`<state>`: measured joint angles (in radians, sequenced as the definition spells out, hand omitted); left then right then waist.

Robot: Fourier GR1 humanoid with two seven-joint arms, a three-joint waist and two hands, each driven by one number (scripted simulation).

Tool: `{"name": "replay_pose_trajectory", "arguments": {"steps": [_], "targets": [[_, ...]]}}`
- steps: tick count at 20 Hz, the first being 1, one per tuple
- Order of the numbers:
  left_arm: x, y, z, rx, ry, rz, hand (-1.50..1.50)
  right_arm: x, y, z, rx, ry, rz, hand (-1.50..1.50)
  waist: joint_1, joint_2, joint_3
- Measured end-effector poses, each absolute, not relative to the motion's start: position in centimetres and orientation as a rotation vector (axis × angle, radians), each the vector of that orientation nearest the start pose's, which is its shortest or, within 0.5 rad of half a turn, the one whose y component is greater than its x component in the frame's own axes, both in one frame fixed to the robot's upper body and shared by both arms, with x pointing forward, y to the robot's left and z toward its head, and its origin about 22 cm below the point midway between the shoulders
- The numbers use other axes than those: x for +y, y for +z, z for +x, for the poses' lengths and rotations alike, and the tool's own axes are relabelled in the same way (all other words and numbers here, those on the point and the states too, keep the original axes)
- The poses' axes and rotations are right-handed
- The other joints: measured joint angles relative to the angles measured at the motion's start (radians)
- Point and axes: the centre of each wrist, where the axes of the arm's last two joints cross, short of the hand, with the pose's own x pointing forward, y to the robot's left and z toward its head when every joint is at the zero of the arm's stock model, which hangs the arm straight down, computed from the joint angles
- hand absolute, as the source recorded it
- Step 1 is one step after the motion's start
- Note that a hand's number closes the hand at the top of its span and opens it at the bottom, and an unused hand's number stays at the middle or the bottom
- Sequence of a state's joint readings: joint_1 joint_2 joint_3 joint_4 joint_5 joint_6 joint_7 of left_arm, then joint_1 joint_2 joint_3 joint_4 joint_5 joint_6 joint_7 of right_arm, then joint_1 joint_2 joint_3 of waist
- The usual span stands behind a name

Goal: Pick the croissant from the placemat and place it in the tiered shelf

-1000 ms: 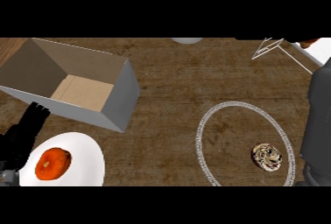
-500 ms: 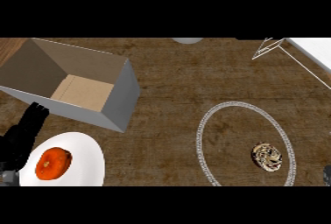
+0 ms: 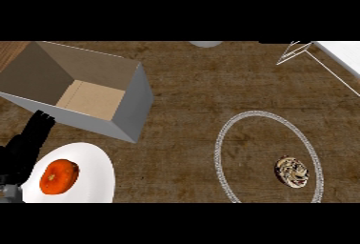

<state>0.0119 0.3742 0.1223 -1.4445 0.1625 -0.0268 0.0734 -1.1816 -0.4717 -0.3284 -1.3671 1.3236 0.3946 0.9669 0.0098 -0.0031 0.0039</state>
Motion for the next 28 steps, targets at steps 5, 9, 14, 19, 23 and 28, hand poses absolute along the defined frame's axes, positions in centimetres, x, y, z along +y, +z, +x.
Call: {"name": "replay_pose_trajectory", "arguments": {"steps": [5,9,14,19,23,28], "targets": [[35.2,1.0,23.5,-1.393,-0.045,0.269,0.00,-29.2,38.4,36.6,-0.903,0.031,-1.673,1.50,0.002,0.001,0.001],[35.2,1.0,23.6,-1.397,-0.044,0.270,0.00,-31.8,38.0,37.2,-0.848,0.023,-1.686,1.50,0.002,0.002,0.001],[35.2,1.0,23.9,-1.389,-0.043,0.265,0.00,-34.4,36.6,38.0,-0.841,-0.023,-1.668,1.50,0.002,0.001,0.002],[35.1,0.7,23.7,-1.404,-0.041,0.264,0.00,-37.2,34.6,38.6,-0.825,-0.063,-1.637,1.50,0.004,0.002,0.002],[34.5,1.1,23.9,-1.385,-0.047,0.268,0.00,-39.4,33.3,38.6,-0.788,-0.164,-1.634,-1.50,0.006,0.003,0.001],[34.7,1.0,23.3,-1.393,-0.046,0.265,0.00,-41.7,31.8,38.6,-0.731,-0.130,-1.640,-1.50,0.006,0.003,0.001]]}}
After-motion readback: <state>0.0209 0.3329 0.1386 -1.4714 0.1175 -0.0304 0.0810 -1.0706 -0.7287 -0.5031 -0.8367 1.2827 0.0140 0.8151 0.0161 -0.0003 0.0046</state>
